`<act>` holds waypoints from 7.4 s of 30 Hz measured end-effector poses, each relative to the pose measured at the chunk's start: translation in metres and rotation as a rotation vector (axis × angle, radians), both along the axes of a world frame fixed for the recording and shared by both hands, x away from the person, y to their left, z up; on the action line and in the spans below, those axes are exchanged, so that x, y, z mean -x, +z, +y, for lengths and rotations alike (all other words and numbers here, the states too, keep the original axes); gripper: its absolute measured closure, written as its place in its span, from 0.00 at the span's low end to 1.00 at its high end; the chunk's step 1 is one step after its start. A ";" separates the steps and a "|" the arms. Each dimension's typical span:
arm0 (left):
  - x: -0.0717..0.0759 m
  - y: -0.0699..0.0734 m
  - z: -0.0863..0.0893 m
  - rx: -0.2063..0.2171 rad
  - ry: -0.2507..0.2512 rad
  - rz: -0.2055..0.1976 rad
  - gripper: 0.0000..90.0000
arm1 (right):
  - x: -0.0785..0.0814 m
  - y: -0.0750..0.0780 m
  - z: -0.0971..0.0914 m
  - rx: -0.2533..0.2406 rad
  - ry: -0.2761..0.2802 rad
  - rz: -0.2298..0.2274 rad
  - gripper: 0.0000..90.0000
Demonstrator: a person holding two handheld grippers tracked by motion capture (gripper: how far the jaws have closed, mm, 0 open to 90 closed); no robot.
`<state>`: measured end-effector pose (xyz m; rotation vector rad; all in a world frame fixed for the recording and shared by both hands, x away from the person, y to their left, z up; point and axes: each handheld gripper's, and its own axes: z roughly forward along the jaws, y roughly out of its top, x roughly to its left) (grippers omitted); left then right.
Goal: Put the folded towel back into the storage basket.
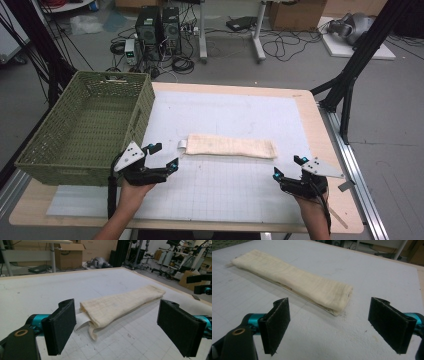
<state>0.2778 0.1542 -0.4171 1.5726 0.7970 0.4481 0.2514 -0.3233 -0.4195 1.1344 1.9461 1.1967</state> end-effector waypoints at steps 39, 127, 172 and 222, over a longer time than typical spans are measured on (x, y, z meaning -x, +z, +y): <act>-0.065 0.042 -0.043 -0.088 -0.017 0.081 0.18 | 0.001 -0.001 0.001 -0.013 -0.007 0.028 0.18; -0.091 -0.009 -0.078 -0.280 -0.104 0.252 0.87 | -0.030 -0.006 0.006 -0.020 -0.016 0.057 0.18; -0.086 -0.020 -0.077 -0.320 -0.087 0.241 0.87 | -0.084 -0.029 0.028 0.012 0.030 0.281 0.86; -0.022 0.037 -0.021 -0.152 -0.068 -0.007 0.88 | -0.065 0.037 0.043 -0.057 0.217 -0.089 0.89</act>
